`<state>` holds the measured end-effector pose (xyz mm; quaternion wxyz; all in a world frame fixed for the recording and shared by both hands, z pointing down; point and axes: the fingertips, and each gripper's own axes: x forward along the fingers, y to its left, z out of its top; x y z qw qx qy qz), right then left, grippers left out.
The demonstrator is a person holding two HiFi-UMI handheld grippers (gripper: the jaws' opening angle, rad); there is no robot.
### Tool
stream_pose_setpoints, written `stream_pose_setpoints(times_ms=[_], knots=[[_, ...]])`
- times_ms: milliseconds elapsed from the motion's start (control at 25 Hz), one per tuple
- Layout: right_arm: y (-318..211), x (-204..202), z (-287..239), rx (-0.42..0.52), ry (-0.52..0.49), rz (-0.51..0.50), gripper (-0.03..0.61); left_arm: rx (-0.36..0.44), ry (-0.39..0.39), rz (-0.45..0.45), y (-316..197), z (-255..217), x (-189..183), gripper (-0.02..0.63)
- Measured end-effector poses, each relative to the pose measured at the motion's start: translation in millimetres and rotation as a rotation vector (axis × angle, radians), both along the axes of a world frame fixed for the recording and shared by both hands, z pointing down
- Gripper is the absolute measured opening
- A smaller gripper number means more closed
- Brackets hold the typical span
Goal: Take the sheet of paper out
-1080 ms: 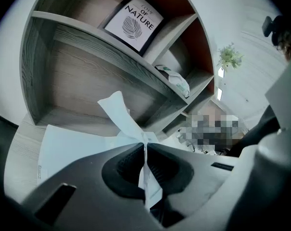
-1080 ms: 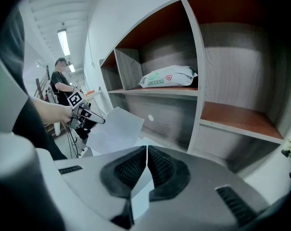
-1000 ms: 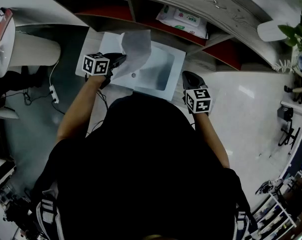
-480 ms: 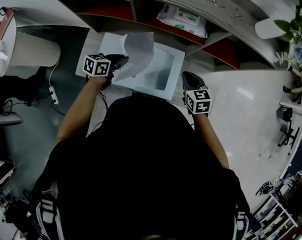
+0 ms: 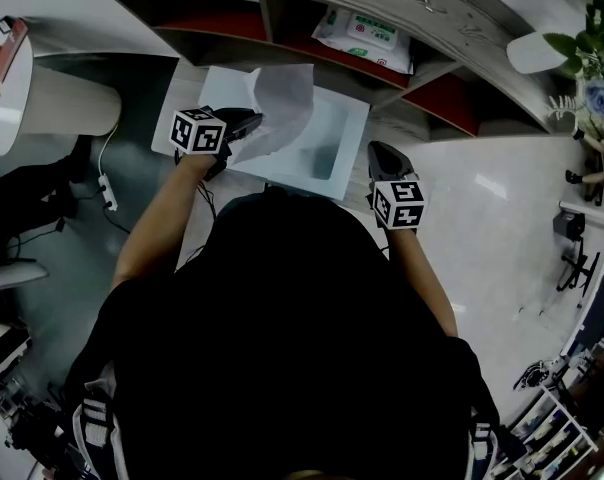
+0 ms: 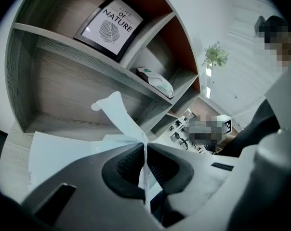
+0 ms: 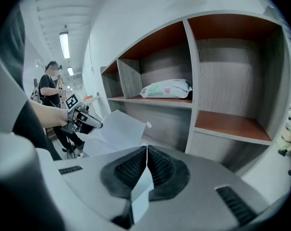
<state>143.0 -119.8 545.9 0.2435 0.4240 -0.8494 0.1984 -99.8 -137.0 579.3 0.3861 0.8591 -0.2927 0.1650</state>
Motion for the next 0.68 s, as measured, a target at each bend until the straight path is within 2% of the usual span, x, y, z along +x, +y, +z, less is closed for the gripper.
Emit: stream_pose_setpoints(times_ms=[680], knots=[[0.9, -2.7, 3.5, -0.018, -0.008, -0.015, 0.015, 0.001, 0.015, 0.025, -0.9, -4.9, 7.6, 0.035]])
